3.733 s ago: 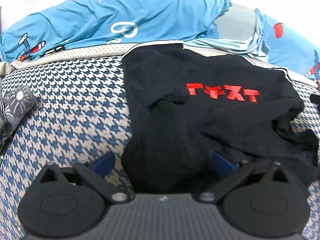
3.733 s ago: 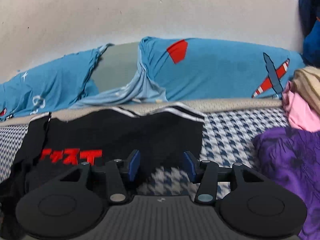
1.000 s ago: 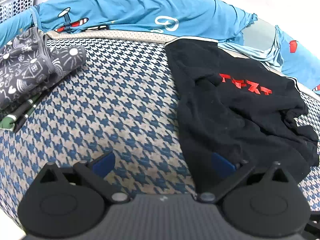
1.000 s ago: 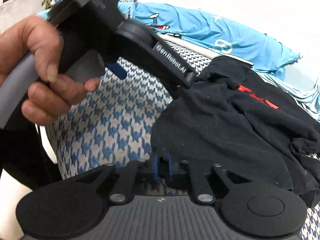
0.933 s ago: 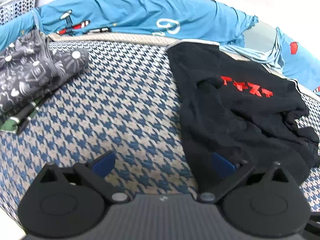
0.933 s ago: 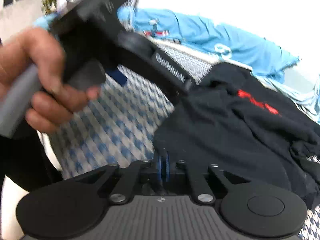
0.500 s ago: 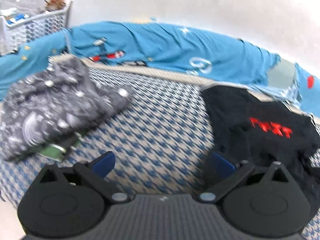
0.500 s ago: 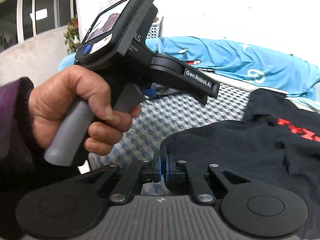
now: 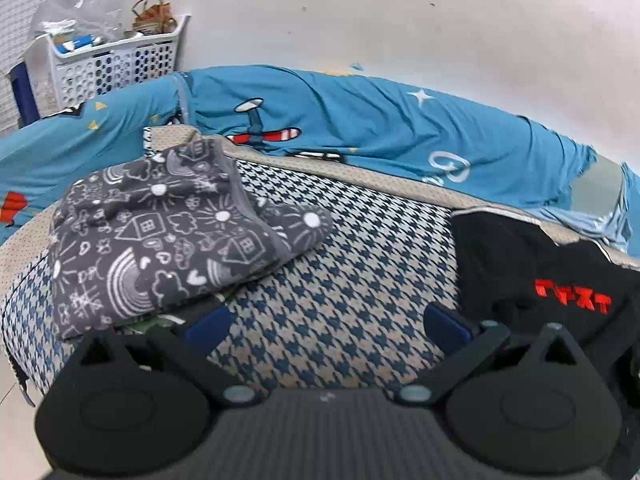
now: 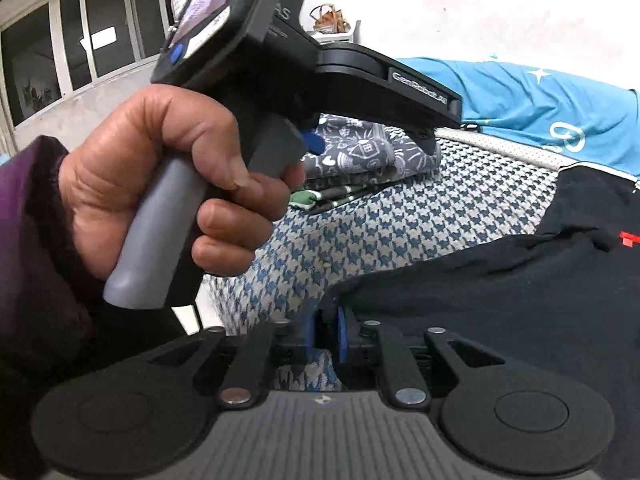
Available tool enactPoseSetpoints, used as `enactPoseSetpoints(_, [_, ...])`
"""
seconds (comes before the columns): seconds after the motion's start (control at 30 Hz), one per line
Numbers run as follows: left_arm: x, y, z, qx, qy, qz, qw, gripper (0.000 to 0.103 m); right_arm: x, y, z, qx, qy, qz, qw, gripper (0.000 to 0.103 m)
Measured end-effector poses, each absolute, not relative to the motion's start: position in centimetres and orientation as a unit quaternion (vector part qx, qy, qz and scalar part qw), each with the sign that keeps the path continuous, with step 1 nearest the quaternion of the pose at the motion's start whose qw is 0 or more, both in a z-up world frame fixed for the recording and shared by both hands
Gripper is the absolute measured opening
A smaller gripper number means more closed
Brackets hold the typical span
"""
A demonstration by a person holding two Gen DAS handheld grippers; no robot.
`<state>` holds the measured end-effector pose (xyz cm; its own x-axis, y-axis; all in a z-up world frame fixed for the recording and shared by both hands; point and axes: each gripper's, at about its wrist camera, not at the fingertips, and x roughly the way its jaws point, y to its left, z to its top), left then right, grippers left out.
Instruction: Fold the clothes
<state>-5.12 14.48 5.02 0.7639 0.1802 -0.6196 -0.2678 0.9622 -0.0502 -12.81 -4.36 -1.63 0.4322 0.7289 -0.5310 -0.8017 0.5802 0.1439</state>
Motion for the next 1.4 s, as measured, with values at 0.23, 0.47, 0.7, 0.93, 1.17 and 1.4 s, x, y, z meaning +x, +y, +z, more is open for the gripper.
enactPoseSetpoints(0.23, [-4.8,11.9,4.1,-0.044,0.336,0.092,0.936,0.103,-12.8,-6.6,-0.8,-0.065,0.278,0.438,0.853,0.024])
enactPoseSetpoints(0.47, [-4.6,8.0,2.7,-0.013,0.357,0.042,0.933,0.103,-12.7,-10.2,-0.6,-0.08,0.275,0.382,0.879,0.024])
enactPoseSetpoints(0.7, [-4.6,4.3,1.2,0.018,0.374,-0.005,0.927,0.103,-12.8,-14.8,-0.3,-0.086,0.273,0.319,0.903,0.025])
enactPoseSetpoints(0.93, [-4.4,2.6,0.0,0.028,0.394,-0.018,0.919,0.103,-12.8,-19.0,-0.2,-0.091,0.275,0.262,0.921,0.03])
enactPoseSetpoints(1.17, [-4.0,1.8,-0.9,0.022,0.411,-0.024,0.911,0.103,-12.5,-24.1,-0.4,-0.07,0.278,0.188,0.939,0.031])
enactPoseSetpoints(1.4, [-3.4,1.0,-1.8,0.02,0.424,-0.024,0.905,0.103,-11.4,-28.9,-1.1,-0.029,0.286,0.107,0.952,0.031])
